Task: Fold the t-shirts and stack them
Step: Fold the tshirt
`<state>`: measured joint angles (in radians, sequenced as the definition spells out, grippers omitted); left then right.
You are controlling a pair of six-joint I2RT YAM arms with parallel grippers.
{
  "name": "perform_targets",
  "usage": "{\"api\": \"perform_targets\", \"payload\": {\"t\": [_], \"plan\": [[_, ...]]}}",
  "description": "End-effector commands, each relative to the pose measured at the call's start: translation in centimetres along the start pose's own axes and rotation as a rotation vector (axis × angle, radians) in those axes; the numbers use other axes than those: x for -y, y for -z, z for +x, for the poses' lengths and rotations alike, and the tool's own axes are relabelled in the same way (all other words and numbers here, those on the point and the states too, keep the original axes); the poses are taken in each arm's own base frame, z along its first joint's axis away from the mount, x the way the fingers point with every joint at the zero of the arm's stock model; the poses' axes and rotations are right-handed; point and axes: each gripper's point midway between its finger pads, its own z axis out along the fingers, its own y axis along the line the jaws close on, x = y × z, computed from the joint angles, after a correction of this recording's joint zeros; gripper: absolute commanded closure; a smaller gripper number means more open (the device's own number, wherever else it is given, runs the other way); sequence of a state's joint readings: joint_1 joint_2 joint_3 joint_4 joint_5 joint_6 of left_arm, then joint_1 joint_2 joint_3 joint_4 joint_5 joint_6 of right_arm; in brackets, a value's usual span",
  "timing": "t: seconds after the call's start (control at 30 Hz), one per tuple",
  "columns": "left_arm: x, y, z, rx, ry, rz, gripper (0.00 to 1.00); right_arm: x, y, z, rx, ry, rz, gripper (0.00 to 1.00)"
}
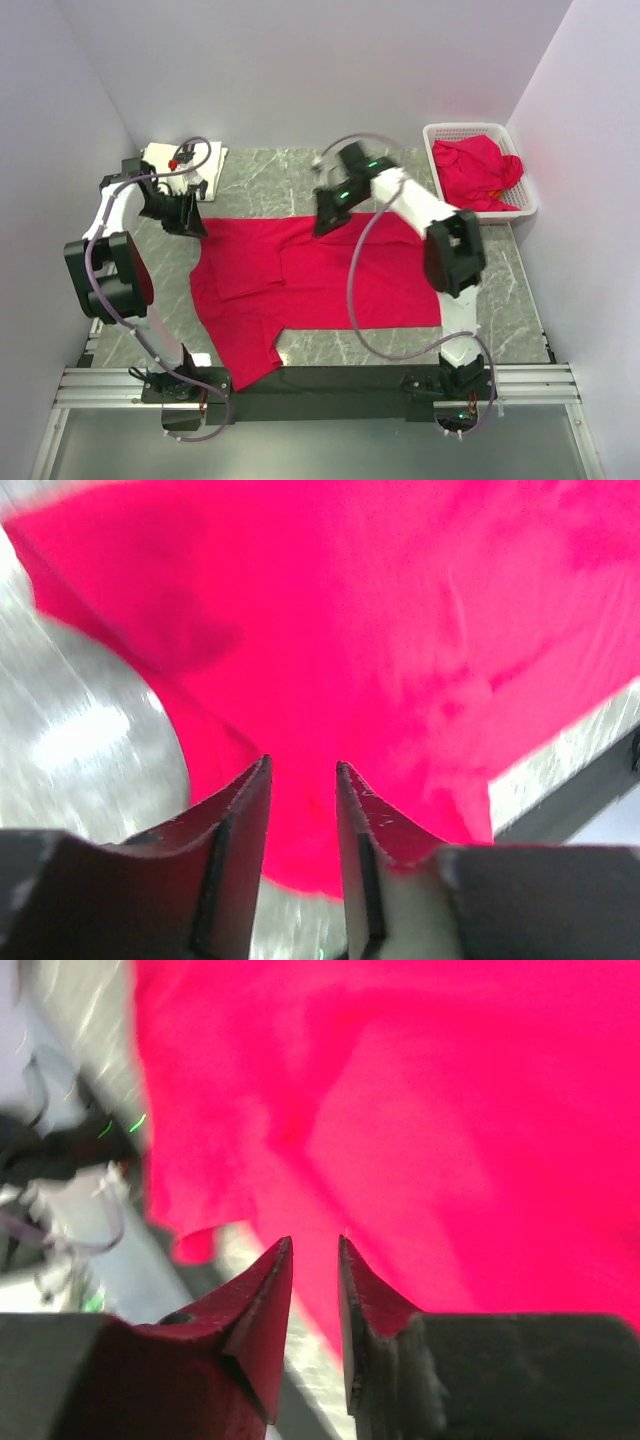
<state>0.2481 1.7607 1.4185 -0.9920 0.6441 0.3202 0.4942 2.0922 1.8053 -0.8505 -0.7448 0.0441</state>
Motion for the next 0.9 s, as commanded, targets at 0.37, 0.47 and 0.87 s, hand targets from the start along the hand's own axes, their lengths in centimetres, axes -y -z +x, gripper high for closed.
{"api": "perform_targets", "payload": {"t": [0.37, 0.47, 0.87], "plan": [[-5.5, -6.9, -6.3, 0.141, 0.138, -0.052, 0.73, 21.0, 12.0, 3.6, 0.063, -0.203, 0.599, 0.82], [-7.3, -8.0, -5.5, 0.104, 0.163, -0.097, 0.73, 23.1, 11.6, 4.6, 0.016, -0.230, 0.643, 0.83], [-13.7, -10.0, -6.1, 0.051, 0.191, -0.251, 0.78, 29.5, 13.8, 3.3, -0.022, -0.238, 0.856, 0.86]]}}
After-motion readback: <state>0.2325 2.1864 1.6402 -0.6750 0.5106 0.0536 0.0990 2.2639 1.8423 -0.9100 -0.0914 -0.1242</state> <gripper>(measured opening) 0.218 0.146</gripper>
